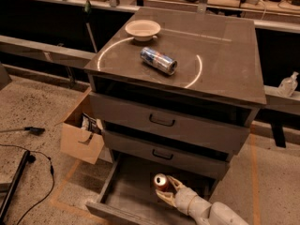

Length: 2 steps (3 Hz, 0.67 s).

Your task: Place coke can into bottom drawer

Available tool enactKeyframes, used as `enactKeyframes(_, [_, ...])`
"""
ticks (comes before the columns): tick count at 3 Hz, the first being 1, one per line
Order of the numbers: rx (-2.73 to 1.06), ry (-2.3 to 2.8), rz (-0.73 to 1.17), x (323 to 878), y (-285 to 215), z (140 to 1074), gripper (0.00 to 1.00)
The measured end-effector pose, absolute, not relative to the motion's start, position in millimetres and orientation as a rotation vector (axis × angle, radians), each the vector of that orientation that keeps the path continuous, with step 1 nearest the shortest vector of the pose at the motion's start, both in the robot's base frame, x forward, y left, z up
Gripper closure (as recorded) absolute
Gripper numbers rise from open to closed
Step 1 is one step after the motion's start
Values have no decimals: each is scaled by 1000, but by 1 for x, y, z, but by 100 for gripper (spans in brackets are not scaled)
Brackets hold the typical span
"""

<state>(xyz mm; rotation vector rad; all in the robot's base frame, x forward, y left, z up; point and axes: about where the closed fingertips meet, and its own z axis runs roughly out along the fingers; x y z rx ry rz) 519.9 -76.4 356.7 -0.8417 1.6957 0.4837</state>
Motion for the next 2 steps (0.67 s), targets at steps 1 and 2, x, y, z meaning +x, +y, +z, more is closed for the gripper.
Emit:
enactKeyframes(1, [-833,1734,460,528,-86,327,100])
enactKeyframes(2, [-821,1780,447,530,-97,294,100])
